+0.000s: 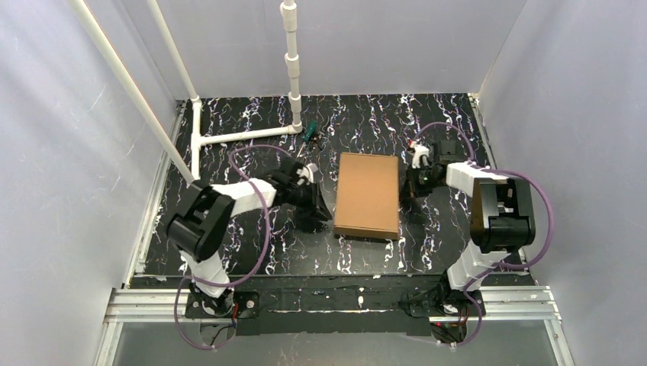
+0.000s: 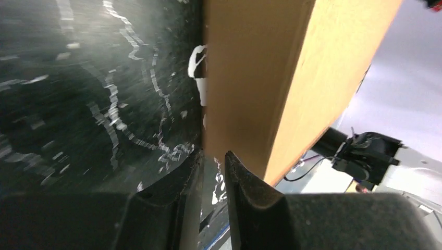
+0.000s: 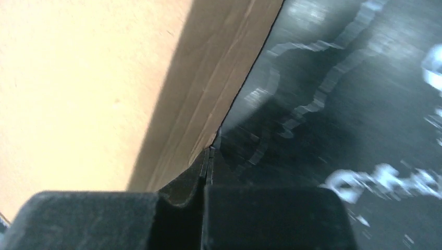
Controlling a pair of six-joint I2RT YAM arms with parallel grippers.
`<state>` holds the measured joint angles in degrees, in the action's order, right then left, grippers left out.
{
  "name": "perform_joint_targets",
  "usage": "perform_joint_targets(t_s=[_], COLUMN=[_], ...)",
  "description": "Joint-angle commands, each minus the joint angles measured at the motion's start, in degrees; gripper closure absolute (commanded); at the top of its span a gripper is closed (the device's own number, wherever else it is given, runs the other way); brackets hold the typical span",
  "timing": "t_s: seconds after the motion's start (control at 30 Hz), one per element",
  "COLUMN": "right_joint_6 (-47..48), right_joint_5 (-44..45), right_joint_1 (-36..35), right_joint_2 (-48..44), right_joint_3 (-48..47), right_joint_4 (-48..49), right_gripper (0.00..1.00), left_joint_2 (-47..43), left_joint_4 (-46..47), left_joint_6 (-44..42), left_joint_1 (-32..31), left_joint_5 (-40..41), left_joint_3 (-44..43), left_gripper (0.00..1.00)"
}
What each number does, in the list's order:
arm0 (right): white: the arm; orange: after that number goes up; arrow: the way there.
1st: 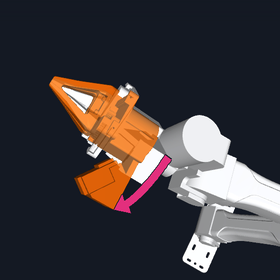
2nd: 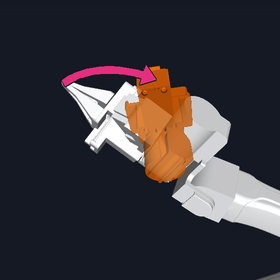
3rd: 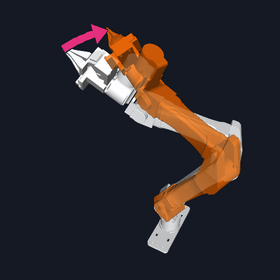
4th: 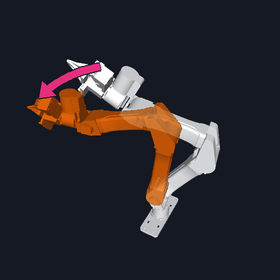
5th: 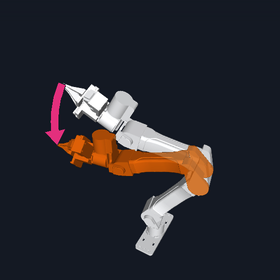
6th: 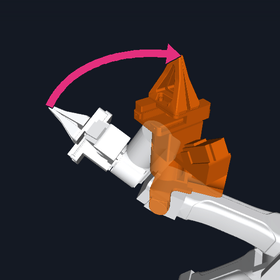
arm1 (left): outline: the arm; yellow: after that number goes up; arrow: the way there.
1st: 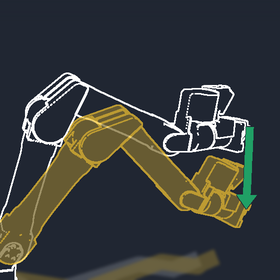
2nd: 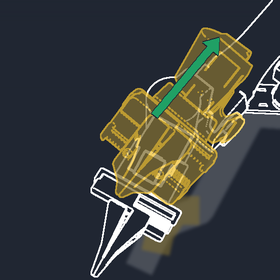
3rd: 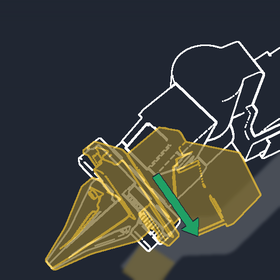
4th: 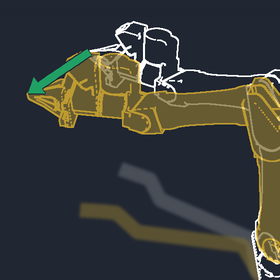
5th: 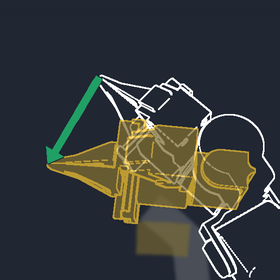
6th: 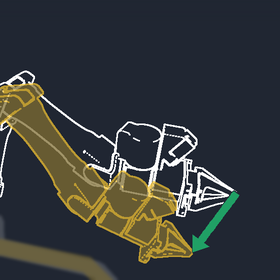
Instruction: Fold the paper box
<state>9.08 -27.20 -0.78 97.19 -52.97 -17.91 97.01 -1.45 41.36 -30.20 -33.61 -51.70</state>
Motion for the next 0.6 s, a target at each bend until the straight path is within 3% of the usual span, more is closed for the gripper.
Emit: perform_joint_targets(t_s=[0.0,0.17,0.27,0.4,0.57], right_joint_6=[-2.6,-3.8,-1.7,1.9,13.3], right_joint_5=[-3.9,-8.6,-2.1,13.1,14.9], right_joint_1=[-5.6,-5.7,-5.6,-2.2,3.3], right_joint_2=[4.0,7.6,7.0,-0.1,-10.1], right_joint_3=[-1.8,-4.7,-6.4,-5.4,-7.7], right_joint_4=[-0.2,-1.8,-4.2,-2.4,-6.8], right_gripper=[0.98,0.97,0.97,0.95,0.88], left_joint_2=[5.5,9.0,7.6,1.1,-14.7], left_joint_4=[4.2,4.1,1.1,-4.8,-7.6], left_joint_6=[4.1,4.2,3.5,2.2,-1.5], left_joint_1=[-4.6,-6.8,-6.5,-3.7,2.4], left_joint_5=[1.0,1.1,4.4,12.1,17.5], left_joint_3=[-3.8,-7.1,-7.8,-5.4,0.8], left_gripper=[0.80,0.80,0.80,0.78,0.76])
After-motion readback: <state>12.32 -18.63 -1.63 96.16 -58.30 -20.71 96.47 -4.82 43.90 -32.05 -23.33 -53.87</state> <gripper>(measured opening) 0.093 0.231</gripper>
